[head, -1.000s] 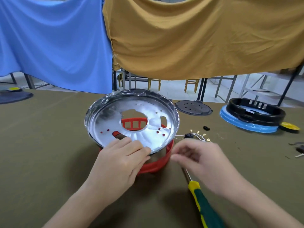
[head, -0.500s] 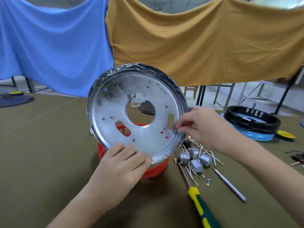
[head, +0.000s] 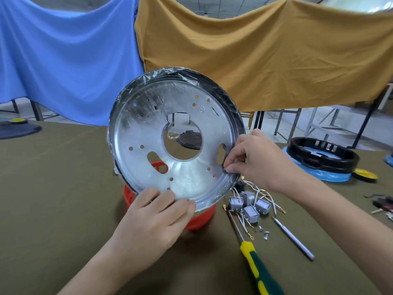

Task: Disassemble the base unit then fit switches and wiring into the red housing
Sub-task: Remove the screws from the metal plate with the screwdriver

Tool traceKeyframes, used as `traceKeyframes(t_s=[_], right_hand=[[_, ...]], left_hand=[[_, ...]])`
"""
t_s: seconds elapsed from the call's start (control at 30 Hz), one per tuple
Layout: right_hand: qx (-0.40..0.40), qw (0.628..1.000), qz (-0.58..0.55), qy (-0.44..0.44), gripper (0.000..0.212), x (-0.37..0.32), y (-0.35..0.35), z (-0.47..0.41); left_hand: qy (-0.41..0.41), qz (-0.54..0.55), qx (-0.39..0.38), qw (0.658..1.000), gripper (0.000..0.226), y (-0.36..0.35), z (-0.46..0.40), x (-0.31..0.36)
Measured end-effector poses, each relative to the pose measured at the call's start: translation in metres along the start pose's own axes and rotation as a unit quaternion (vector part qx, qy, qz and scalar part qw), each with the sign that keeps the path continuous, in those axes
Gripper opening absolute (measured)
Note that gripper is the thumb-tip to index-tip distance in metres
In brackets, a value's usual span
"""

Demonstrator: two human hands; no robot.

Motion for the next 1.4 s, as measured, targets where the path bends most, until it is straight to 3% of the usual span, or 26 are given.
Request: traceKeyframes(t_s=[0.23,0.37,0.57,0.83,1.03,1.2,1.4], right_hand=[[0.002,0.999,0.0,-0.045,0.027,-0.003,-0.004,-0.004],[0.022,0.997,0.038,-0.06,0.012,-0.005,0.001,-0.009],[0.023,0.993,0.11,0.032,0.007,-0.024,0.007,-0.015],[-0.075,0.967,0.185,0.161,0.032,-0.039,0.016,-0.008],[-0.032,0.946,0.244,0.213,0.05,-0.03,0.015,0.011],[0.096,0.941,0.187,0.266,0.019,-0.029,0.004,0.009],[0.12,0.95,0.101,0.27,0.006,-0.02,-0.012,0.014]], left_hand=[[-0.004,-0.011,0.029,1.0,0.02,0.005,0.001,0.002],[0.002,-0.023,0.045,0.999,0.023,0.006,0.001,0.002],[0.046,0.002,0.068,0.997,0.034,0.009,0.0,-0.007],[0.083,0.017,0.073,0.994,0.035,0.011,0.0,-0.016],[0.144,0.053,0.103,0.983,0.024,0.016,-0.002,-0.033],[0.175,0.162,0.109,0.965,0.012,0.013,-0.001,-0.041],[0.233,0.207,0.067,0.948,0.013,-0.002,0.001,-0.054]])
Point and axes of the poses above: each hand's wrist, its own z-axis away from the middle knuckle, its own y-axis out of the back of the hand, x = y × z, the point moved 6 cm from there along -z, towards the middle knuckle, and after that the axes turned 12 degrees about y, right-handed, at the moved point
